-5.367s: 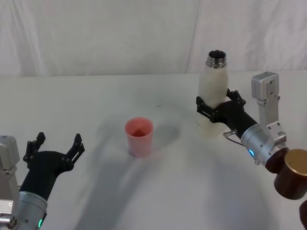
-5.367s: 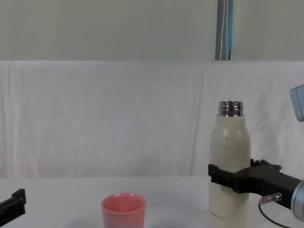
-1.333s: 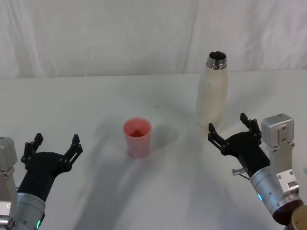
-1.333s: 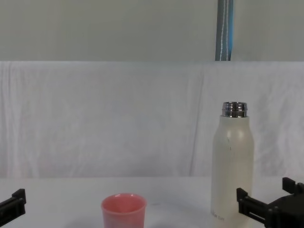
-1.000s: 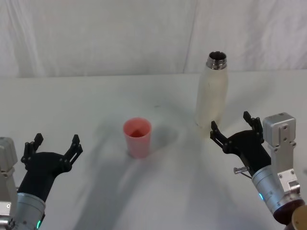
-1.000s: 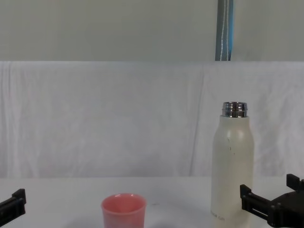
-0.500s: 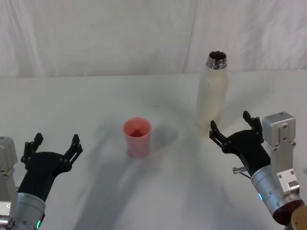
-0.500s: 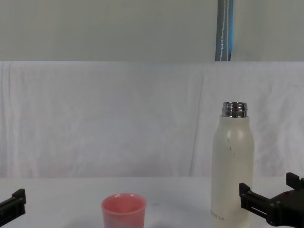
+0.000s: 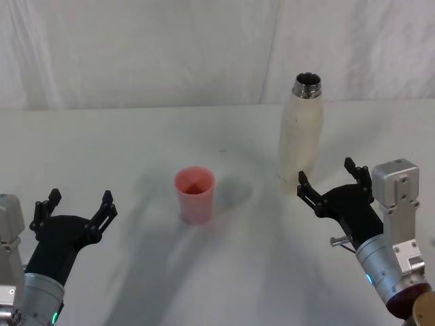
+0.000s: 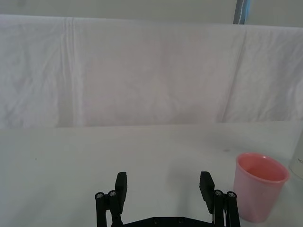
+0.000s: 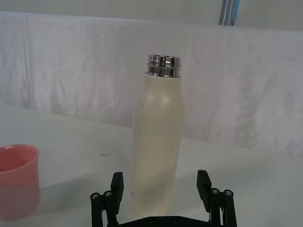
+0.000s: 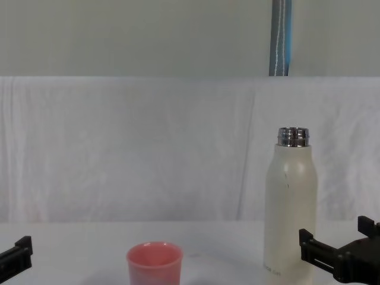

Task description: Grasp the thermos with one hand and pour water into the cup lid.

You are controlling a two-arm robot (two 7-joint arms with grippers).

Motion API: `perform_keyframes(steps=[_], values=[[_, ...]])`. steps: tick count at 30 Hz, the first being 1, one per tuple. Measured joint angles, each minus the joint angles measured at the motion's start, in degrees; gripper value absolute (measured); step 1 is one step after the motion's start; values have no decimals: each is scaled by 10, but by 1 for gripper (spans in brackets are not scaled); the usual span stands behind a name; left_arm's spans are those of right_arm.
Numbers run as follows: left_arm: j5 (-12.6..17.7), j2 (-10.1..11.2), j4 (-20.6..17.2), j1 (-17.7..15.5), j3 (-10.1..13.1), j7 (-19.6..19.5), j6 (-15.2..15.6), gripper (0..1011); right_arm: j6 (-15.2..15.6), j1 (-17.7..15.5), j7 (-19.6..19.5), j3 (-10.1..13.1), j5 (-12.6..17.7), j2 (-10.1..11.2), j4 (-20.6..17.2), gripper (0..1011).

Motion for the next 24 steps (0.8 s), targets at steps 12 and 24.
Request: perform_keyframes(steps=[12, 24], values=[[0, 0, 0, 0, 0, 0, 0, 1001, 0, 0, 0, 0, 1, 1, 1, 1001], [0, 0, 0, 0, 0, 0, 0, 1001, -1, 0, 1, 0, 1, 1, 1, 1001]])
